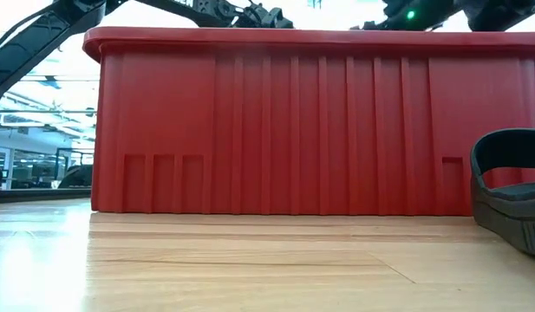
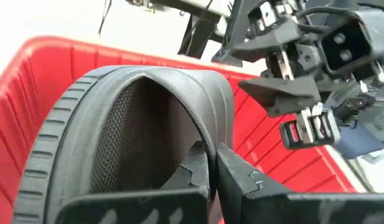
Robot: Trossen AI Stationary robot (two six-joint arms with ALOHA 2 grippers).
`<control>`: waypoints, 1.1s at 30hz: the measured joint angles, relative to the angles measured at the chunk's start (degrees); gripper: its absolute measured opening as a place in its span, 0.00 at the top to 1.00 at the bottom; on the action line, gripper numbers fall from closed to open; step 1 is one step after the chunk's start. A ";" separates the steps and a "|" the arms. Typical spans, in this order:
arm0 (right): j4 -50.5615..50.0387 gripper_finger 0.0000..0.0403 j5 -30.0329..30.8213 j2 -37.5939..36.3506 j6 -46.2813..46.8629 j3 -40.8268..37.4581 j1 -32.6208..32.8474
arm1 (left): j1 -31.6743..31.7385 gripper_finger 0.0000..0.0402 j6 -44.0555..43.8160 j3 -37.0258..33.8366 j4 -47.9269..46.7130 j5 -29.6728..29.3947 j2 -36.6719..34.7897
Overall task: Pick and place slides into bin
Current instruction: Put the black slipper into the red bin
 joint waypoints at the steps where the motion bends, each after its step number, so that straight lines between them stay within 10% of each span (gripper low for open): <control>1: 1.75 0.64 0.96 -0.58 -0.26 0.02 0.26 | -0.01 1.00 0.44 1.22 -0.78 -0.52 0.01; 23: 4.27 0.64 4.48 -14.19 -7.36 0.04 11.72 | -6.18 1.00 13.27 8.85 -18.67 -15.73 0.46; 33: -13.62 0.64 -10.09 -14.14 -4.41 0.04 12.18 | -9.60 1.00 24.99 8.85 -18.31 -25.41 0.38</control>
